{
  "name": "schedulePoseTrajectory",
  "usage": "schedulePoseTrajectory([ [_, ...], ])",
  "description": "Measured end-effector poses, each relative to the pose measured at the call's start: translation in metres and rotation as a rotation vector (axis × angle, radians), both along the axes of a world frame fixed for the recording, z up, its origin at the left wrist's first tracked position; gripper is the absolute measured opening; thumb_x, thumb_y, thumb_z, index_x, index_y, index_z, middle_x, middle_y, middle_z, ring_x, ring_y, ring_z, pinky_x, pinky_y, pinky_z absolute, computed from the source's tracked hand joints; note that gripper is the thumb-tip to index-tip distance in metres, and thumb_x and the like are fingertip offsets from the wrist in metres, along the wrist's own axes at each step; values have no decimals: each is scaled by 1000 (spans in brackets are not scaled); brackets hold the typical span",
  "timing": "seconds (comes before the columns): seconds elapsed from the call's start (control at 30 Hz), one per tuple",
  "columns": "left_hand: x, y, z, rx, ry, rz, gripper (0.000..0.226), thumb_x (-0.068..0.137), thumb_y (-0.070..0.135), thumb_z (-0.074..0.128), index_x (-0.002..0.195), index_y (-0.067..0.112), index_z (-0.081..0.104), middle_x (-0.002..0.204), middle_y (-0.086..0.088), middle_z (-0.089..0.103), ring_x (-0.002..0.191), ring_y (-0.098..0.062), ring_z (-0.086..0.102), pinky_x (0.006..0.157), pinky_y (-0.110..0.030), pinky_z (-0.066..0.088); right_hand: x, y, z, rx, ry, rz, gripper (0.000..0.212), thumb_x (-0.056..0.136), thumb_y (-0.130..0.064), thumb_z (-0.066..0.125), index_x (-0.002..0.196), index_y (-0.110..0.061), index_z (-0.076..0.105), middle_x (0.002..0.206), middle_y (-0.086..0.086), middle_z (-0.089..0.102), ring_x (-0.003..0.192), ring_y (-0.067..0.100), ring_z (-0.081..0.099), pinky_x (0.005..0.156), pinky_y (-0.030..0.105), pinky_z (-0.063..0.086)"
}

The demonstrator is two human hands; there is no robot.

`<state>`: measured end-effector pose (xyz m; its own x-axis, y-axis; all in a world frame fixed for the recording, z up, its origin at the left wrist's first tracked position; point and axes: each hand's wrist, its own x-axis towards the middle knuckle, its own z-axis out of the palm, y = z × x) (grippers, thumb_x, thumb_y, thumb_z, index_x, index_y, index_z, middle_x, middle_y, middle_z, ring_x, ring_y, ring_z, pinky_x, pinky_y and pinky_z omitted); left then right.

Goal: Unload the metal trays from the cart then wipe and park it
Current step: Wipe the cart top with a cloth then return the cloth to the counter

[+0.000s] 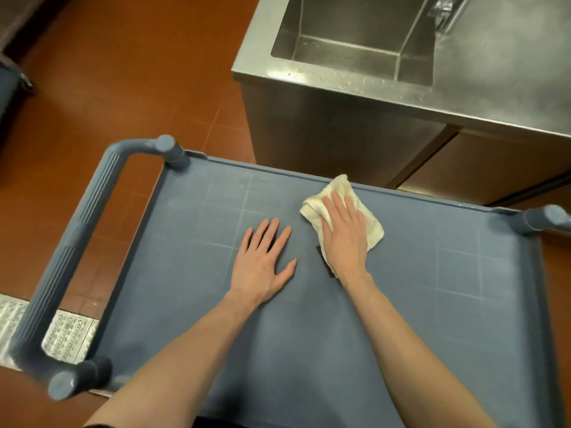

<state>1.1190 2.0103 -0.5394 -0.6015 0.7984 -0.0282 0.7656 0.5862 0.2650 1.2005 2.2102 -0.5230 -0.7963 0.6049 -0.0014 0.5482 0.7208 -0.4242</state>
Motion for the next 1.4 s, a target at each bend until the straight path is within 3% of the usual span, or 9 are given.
schedulePoseTrajectory([
  [0.17,0,2,9,-64,-4,-3,77,101,64,43,167,27,31,174,-6,28,162,-26,22,132,-48,15,7,-4,0,-7,-44,-302,39,110,-19,46,148,-16,53,155,6,52,147,33,45,120,47,34],
  [0.3,-7,2,17,-11,24,4,69,101,57,57,156,17,51,163,-13,47,150,-33,44,122,-51,35,3,-21,-1,-49,4,-485,45,112,-15,46,156,-17,48,168,4,40,160,31,26,126,48,23],
  [0.43,-47,-21,20,52,98,108,52,104,40,48,140,5,63,147,-20,59,135,-40,56,112,-53,46,1,-25,-1,-27,-7,-476,42,111,-14,44,152,-19,51,166,4,42,158,32,29,124,50,28],
  [0.53,-69,-33,18,52,73,55,52,105,33,38,142,6,63,149,-17,60,137,-39,56,112,-53,46,-6,-24,0,16,-8,-460,39,107,-12,46,145,-17,54,158,7,49,149,38,40,117,52,35],
  [0.7,-71,-37,15,63,-7,66,59,101,36,47,151,6,55,158,-16,52,147,-38,47,121,-54,38,-36,-41,-3,51,-8,-410,36,104,-13,44,139,-17,55,147,8,55,136,38,49,111,53,40],
  [0.9,-88,-50,17,45,-48,13,64,102,39,49,158,8,47,165,-14,44,155,-34,37,127,-52,30,-101,-79,-6,64,-34,-176,42,102,-13,50,143,-18,55,147,7,56,138,33,49,114,51,41],
  [1.03,-97,-56,17,109,-84,14,63,99,32,57,155,4,50,162,-16,48,153,-35,40,125,-51,33,-143,-114,-5,-4,30,66,51,103,-10,57,153,-12,53,163,8,47,153,33,39,123,52,31],
  [1.2,-116,-73,14,170,-76,-31,51,99,21,60,145,-2,58,151,-19,57,142,-34,53,123,-45,38,-151,-124,-4,-18,47,66,53,103,-7,58,154,-12,52,164,8,46,155,33,37,125,51,32],
  [1.4,-144,-115,13,92,65,74,46,103,31,48,139,8,66,147,-13,62,136,-33,57,116,-56,42,-151,-128,-2,57,-98,-168,53,107,-20,53,159,-18,43,166,5,42,156,29,33,127,47,27],
])
